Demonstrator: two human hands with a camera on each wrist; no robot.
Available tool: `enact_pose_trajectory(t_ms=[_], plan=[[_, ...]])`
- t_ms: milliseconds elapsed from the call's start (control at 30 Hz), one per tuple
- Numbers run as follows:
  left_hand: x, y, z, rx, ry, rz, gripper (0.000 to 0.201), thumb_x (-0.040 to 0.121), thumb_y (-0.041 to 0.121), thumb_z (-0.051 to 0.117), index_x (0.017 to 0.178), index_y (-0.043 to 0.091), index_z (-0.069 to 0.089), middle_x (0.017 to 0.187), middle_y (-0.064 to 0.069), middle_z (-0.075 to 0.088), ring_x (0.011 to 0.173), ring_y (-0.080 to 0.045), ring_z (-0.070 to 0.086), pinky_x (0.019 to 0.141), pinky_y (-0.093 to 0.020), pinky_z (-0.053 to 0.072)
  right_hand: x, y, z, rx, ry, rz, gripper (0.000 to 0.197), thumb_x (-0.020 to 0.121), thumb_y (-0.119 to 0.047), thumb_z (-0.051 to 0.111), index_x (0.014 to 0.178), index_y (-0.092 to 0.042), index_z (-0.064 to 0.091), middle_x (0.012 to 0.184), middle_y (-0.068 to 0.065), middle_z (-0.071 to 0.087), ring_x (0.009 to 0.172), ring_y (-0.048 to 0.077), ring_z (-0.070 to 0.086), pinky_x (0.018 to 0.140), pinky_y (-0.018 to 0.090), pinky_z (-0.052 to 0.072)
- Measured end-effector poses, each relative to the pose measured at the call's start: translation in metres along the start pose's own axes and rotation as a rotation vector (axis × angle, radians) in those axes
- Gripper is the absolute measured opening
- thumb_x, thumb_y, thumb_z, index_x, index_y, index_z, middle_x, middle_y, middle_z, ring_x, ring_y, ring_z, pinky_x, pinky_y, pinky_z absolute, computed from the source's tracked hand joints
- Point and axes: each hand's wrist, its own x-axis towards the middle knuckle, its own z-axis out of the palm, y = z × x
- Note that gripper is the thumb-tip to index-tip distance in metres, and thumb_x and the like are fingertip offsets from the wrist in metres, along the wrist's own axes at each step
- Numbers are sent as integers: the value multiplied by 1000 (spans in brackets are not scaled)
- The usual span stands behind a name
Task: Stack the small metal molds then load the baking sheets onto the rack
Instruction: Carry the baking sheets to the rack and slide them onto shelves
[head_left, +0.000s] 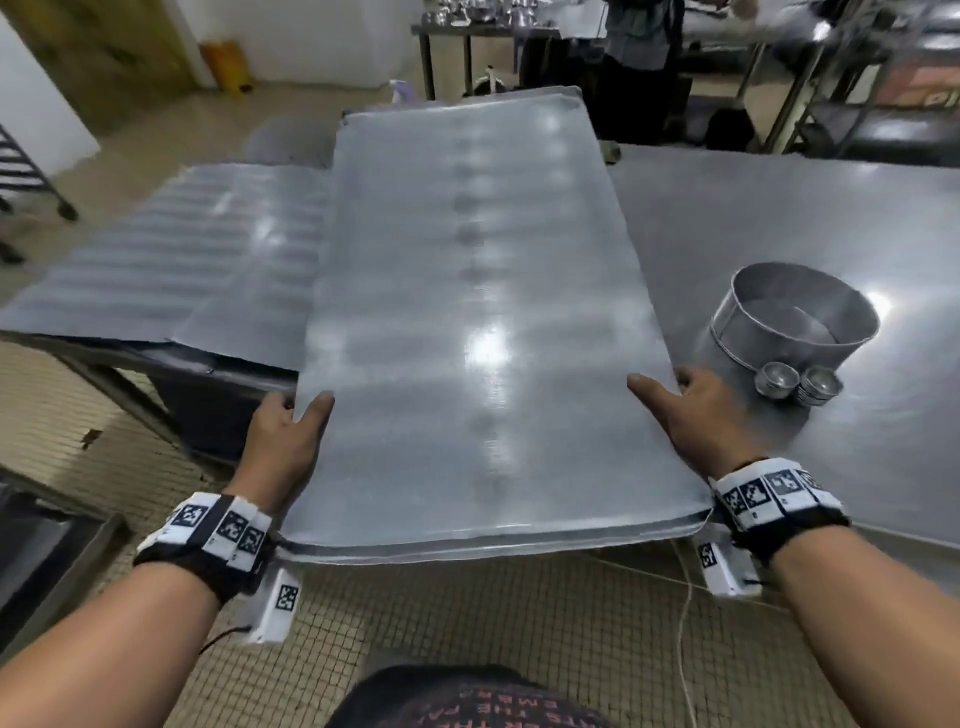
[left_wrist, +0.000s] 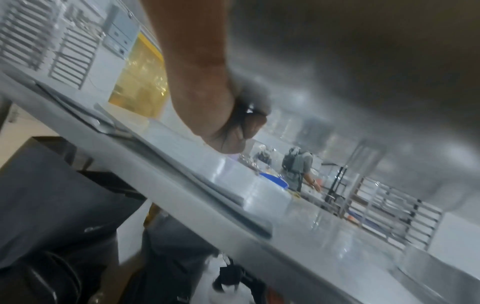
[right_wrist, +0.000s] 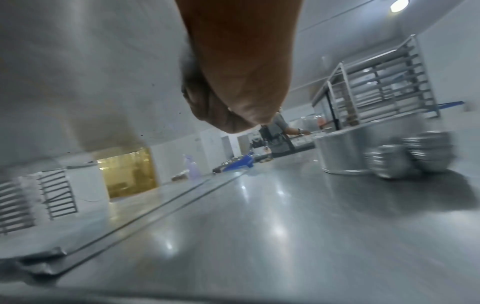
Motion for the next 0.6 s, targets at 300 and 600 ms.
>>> enact_pose_trajectory(t_ms=[300,600], plan=[[48,16,-161,-6,309,6,42,92,46,72,113,11,64,102,-2,73,94,-21,71,79,-39,57,46,-170,122,113,-189,-276,43,82,-42,80,65,-10,56,52,-5,62,46,7,60,41,25,46],[36,5,-367,56,620,-42,49,81,59,79,104,19,62,99,2,72,94,-17,70,81,-39,58,44,-331,310,145,-458,-558,39,80,-44,78,67,-10,64,56,-3,57,54,16,51,51,28,39]])
